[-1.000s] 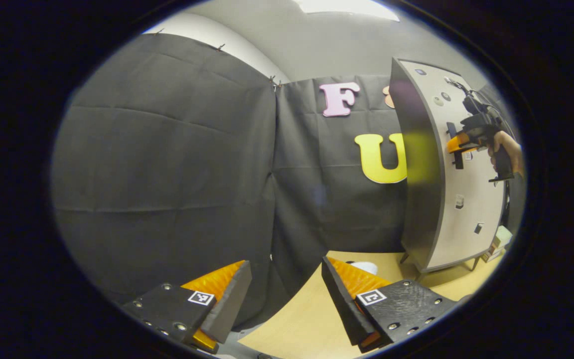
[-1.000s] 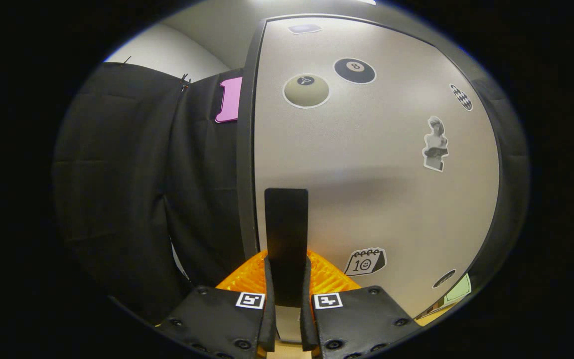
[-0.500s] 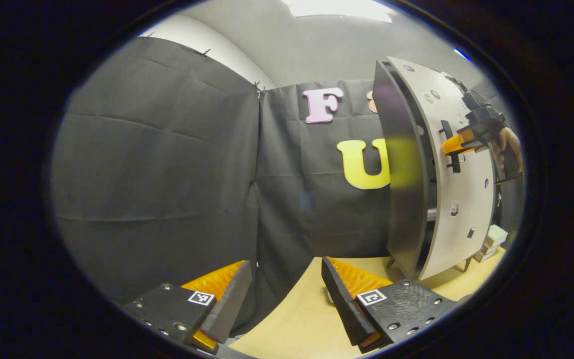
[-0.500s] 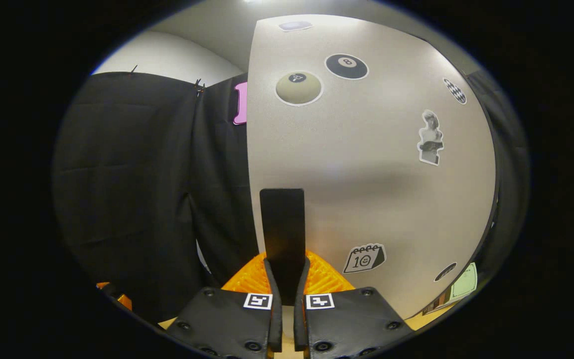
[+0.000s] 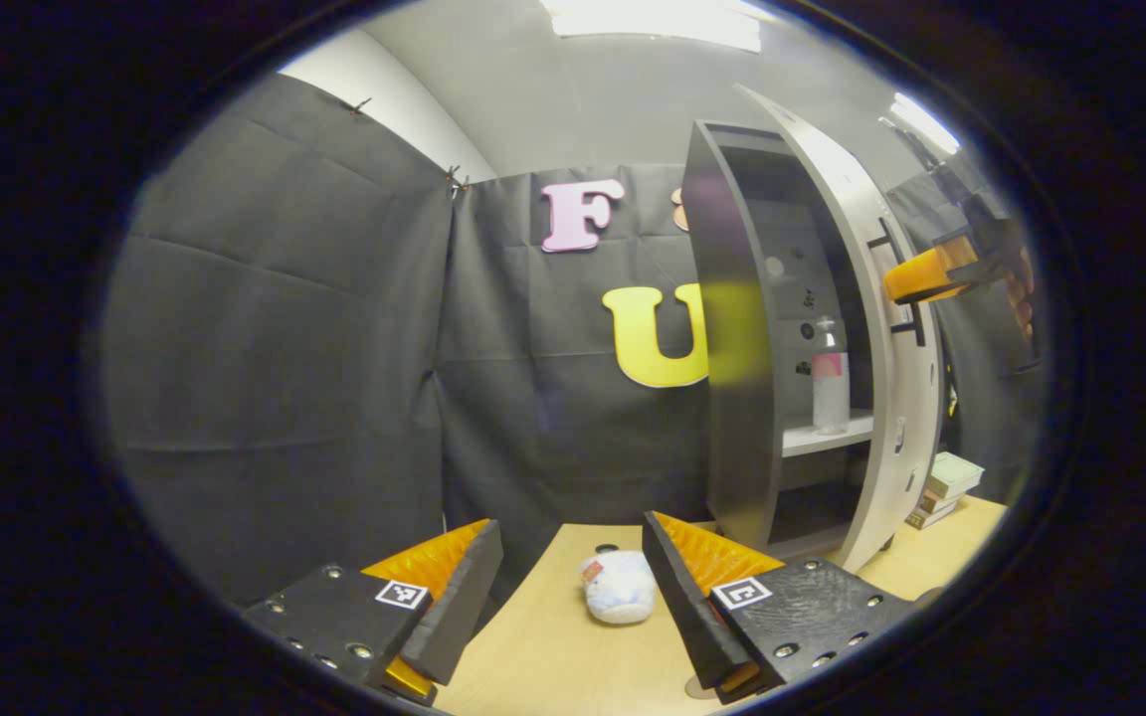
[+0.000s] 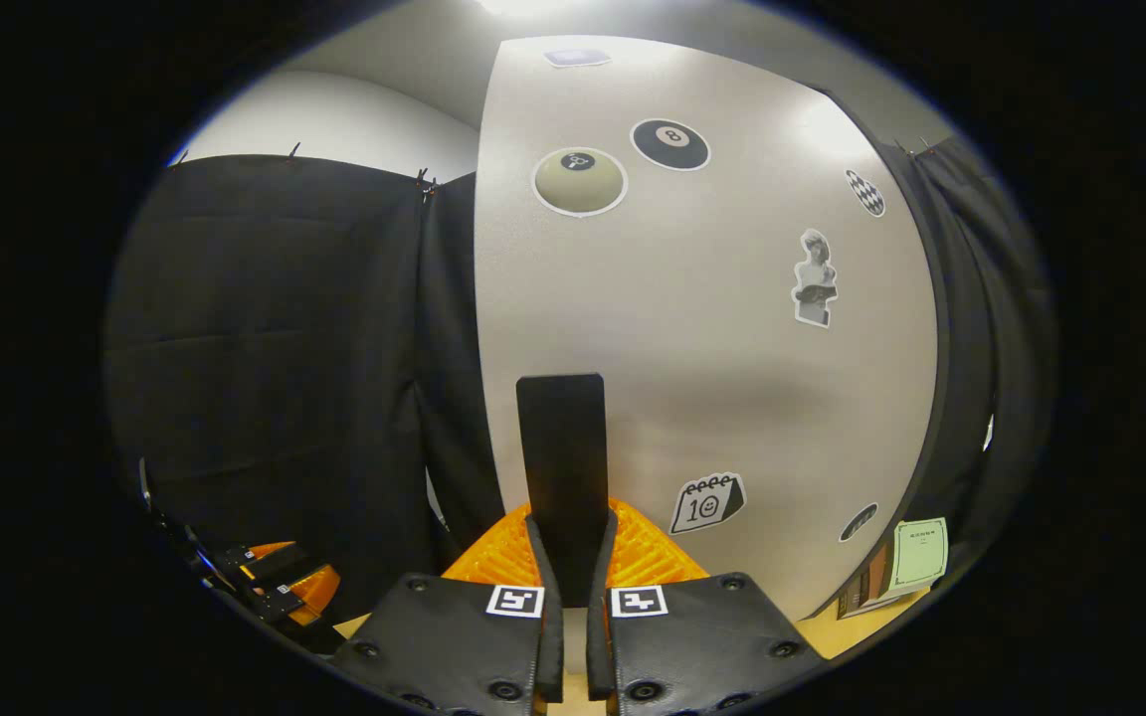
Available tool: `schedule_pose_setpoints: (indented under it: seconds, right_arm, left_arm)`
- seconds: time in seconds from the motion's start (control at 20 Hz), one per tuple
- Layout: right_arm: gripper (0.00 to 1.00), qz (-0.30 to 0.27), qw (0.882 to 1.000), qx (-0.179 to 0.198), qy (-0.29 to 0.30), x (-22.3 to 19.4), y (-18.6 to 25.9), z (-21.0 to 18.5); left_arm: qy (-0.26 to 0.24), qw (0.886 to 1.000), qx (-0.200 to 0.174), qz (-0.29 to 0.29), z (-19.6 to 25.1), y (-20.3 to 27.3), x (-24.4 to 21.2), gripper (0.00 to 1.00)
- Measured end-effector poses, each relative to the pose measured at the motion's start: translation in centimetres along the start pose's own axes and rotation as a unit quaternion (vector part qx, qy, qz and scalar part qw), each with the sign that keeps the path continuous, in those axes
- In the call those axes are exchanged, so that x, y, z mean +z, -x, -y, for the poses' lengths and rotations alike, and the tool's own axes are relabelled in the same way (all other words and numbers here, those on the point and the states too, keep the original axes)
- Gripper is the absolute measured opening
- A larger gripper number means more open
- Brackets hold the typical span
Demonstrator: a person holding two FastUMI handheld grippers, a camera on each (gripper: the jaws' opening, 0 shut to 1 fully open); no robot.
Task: Open the cabinet door with the right hand, grasp the bottle in the cabinet with the left hand and place it on the coaster, then close the cabinet door with the right hand.
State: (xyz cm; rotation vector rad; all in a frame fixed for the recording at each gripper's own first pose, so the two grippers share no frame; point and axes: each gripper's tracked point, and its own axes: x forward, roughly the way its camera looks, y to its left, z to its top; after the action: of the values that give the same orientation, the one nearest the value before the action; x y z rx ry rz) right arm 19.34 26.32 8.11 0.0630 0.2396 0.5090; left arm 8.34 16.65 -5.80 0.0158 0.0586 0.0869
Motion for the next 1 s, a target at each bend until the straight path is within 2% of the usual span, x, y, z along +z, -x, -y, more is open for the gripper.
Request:
schedule_pose_setpoints:
  seconds: [0.25,0.3,0.35,0.55,0.6,0.65,0.75,0.8,0.95,1.0]
  right_arm:
    - [0.07,-0.005,0.999,0.036,0.009,-0.3,1.7,1.2]
    - [0.11,-0.007,0.999,0.042,0.01,-0.3,2.0,1.5]
    - [0.07,-0.006,0.999,0.046,0.013,-0.3,2.4,1.7]
    - [0.07,-0.007,0.998,0.063,0.024,-0.5,4.1,2.6]
    - [0.11,-0.007,0.997,0.069,0.018,-0.6,4.5,3.0]
    - [0.07,-0.006,0.997,0.073,0.013,-0.7,4.6,3.5]
    - [0.11,-0.003,0.997,0.075,0.008,-0.7,5.2,4.4]
    - [0.07,-0.001,0.997,0.074,0.009,-0.7,5.5,4.8]
    - [0.07,0.007,0.998,0.064,0.005,-0.7,6.7,5.8]
    - [0.1,0.007,0.998,0.061,0.005,-0.6,7.2,6.1]
  left_arm:
    - [0.006,0.999,-0.039,0.019,7.4,-0.5,1.7,0.87]
    - [0.007,0.999,-0.042,0.018,8.6,-0.4,1.9,0.86]
    - [0.01,0.999,-0.049,0.019,10.1,-0.1,2.1,0.86]
    - [0.006,0.997,-0.069,0.02,14.7,0.0,2.9,0.86]
    - [0.006,0.997,-0.074,0.022,15.8,0.0,3.3,0.86]
    - [0.009,0.996,-0.08,0.023,17.2,-0.2,3.7,0.86]
    - [0.014,0.995,-0.094,0.025,19.9,-0.9,4.3,0.87]
    - [0.018,0.994,-0.101,0.028,21.3,-1.0,4.7,0.87]
    - [0.028,0.992,-0.117,0.04,25.3,-1.4,6.0,0.87]
    - [0.029,0.991,-0.121,0.045,26.6,-1.4,6.3,0.86]
